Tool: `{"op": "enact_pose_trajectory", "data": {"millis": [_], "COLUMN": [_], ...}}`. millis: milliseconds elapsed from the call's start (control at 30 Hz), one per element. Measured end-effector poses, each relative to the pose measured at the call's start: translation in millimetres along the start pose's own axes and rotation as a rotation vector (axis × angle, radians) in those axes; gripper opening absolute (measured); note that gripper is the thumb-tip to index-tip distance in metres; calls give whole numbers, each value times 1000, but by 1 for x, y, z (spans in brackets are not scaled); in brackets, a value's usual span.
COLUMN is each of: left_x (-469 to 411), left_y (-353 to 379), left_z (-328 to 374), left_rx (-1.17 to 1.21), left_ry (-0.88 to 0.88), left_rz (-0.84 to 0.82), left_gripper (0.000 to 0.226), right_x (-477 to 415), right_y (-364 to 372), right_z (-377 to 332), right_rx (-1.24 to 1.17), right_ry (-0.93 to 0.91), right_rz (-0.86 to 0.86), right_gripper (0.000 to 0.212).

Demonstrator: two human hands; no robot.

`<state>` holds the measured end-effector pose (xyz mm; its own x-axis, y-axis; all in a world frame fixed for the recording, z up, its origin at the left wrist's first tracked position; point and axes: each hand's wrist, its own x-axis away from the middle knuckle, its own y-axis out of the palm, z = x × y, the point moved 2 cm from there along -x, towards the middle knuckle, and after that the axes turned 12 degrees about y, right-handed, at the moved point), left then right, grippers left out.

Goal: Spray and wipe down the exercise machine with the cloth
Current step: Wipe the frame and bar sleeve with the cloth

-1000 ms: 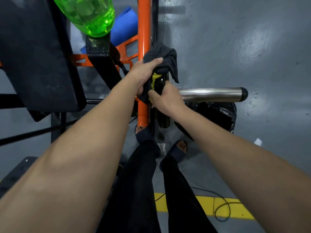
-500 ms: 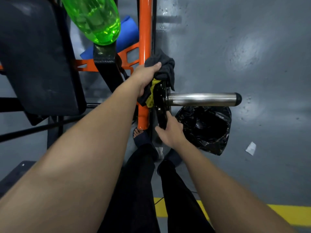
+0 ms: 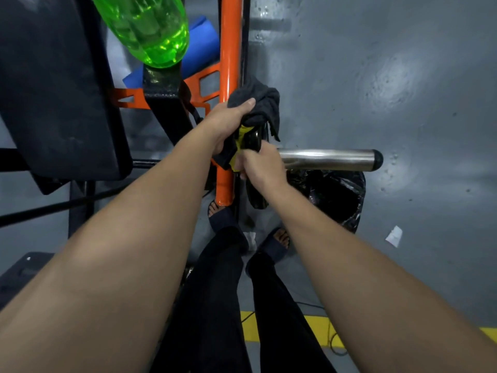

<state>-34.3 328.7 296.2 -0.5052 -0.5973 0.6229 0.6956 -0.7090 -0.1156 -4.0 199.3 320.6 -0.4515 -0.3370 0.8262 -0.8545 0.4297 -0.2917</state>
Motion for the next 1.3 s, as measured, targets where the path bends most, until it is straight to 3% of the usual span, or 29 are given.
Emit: {"op": "enact_pose_trajectory", "data": {"millis": [100, 267, 333, 367, 467, 533, 667, 733, 833, 1000, 1100, 1167, 1233, 1300], "left_x": [1, 3, 3, 4, 4, 4, 5, 5, 5, 6, 8, 8, 4, 2], "left_y": [-2, 0, 2, 4, 7, 7, 6, 5, 3, 3, 4, 3, 1, -1], "left_z": [2, 10, 10, 10, 16, 19, 19, 17, 18, 20, 20, 14, 7, 6], "left_rx": [-5, 10, 19, 15, 7, -6, -9, -6, -14, -54, -33, -8, 13, 22], "left_ry": [-13, -21, -20, -22, -45, -44, -40, -48, -47, -65, -67, -72, -59, -52], "left_rz": [1, -5, 6, 14, 3, -9, -12, -23, -37, -35, -17, -22, -31, -48], "left_gripper": [52, 49, 40, 34, 24, 20, 29, 36, 34, 52, 60, 77, 69, 56], "right_x": [11, 20, 33, 37, 20, -7, -44, -46, -44, -21, 0, 6, 6, -4], "right_y": [7, 0, -5, -11, -25, -28, -22, -22, -23, -16, -14, -14, -12, -9], "right_z": [36, 80, 80, 73, 29, -7, -27, -13, 6, 23, 42, 47, 40, 21], "right_rx": [26, 421, 312, 200, 31, 102, 178, 75, -60, 31, 165, 238, 209, 142], "right_ry": [-31, -172, -207, -251, -358, -267, -74, -72, -166, -349, -471, -469, -375, -228], "right_rz": [-6, -89, -93, -9, 172, 165, 72, -62, -76, 24, 67, 118, 132, 96], "right_gripper": [16, 38, 55, 62, 55, 54, 98, 87, 57, 67, 48, 36, 38, 57]}}
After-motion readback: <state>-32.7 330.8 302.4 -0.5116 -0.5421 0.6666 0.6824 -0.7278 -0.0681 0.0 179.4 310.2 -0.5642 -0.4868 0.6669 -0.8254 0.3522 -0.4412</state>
